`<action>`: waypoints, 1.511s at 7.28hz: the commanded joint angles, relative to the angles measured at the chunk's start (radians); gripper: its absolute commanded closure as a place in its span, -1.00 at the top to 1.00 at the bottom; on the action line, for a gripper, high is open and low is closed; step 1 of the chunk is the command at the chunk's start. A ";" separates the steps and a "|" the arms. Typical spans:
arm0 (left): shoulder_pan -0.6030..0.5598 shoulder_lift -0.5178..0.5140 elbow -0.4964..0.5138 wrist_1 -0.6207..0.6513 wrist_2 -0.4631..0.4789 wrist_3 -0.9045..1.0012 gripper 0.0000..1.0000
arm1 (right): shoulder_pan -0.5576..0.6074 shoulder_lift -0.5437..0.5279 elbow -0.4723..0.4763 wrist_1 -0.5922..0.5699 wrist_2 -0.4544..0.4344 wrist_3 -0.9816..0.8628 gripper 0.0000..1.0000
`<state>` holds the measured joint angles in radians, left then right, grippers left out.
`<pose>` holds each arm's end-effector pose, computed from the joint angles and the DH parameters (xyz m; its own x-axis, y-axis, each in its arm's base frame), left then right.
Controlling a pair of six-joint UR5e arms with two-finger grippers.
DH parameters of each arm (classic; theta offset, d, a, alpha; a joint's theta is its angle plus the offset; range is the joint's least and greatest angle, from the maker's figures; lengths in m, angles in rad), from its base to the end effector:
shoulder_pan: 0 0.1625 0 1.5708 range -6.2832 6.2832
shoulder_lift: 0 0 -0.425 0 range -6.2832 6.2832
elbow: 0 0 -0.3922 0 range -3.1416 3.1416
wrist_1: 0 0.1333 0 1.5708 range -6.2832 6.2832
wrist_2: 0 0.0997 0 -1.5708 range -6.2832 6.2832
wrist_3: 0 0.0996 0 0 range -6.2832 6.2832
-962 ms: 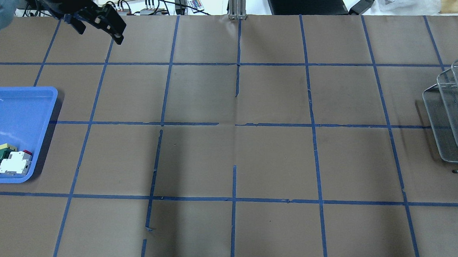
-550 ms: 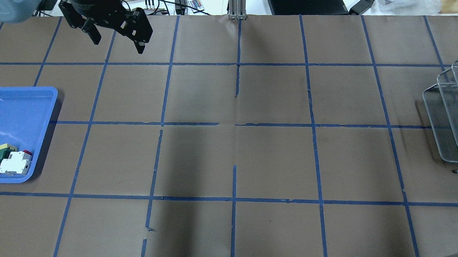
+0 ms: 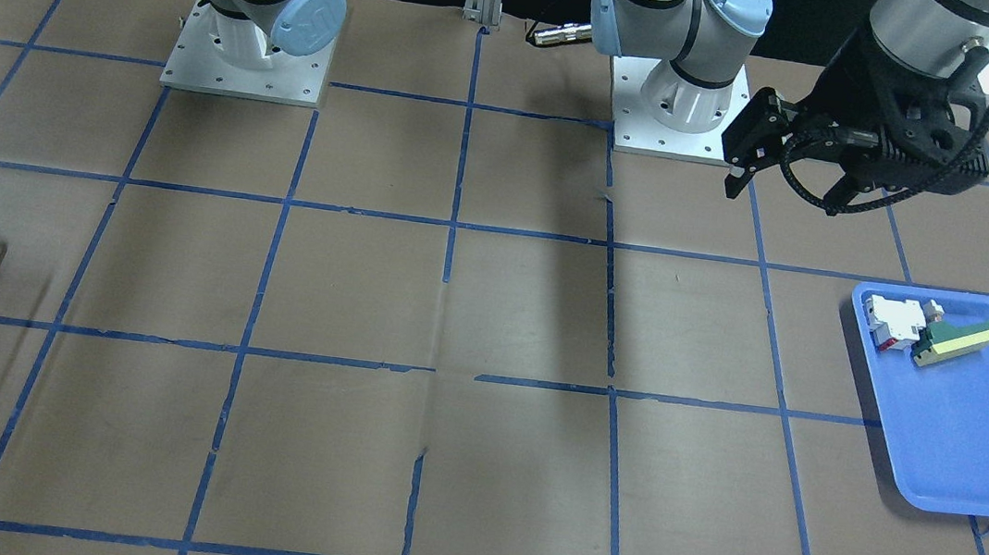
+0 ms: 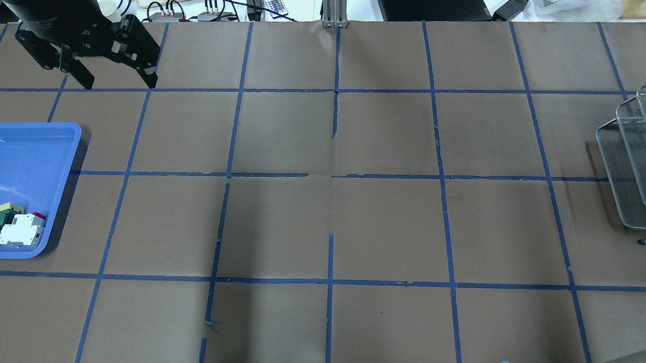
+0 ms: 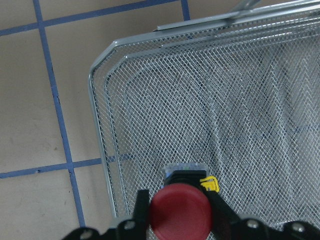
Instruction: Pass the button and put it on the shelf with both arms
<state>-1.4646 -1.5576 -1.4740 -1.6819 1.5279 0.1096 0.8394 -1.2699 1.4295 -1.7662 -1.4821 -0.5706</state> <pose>-0.0855 -0.4957 0.5309 -0.9991 0.0034 0.0427 0.0033 1.0000 -0.0036 -0.3059 -0.5536 0.4105 -0.9862 0.1562 -0.0552 0.1602 0.9840 -0.0779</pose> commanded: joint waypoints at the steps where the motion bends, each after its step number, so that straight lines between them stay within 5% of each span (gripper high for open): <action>1: 0.004 0.045 -0.101 0.151 0.000 -0.008 1.00 | 0.000 0.003 0.000 0.005 -0.004 0.003 0.79; 2: 0.004 0.051 -0.106 0.154 0.003 -0.010 1.00 | 0.000 -0.003 -0.001 0.013 -0.016 0.003 0.99; 7: 0.006 0.039 -0.080 0.103 0.017 -0.048 1.00 | 0.018 -0.185 -0.006 0.229 -0.050 0.061 0.99; 9: 0.007 0.039 -0.080 0.103 0.017 -0.048 1.00 | 0.116 -0.268 -0.003 0.315 -0.053 0.179 0.99; 11: 0.007 0.042 -0.083 0.103 0.017 -0.048 1.00 | 0.325 -0.308 0.000 0.350 -0.146 0.316 0.99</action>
<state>-1.4574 -1.5185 -1.5547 -1.5778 1.5447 0.0614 1.0366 -1.5543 1.4276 -1.4404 -1.5713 -0.3310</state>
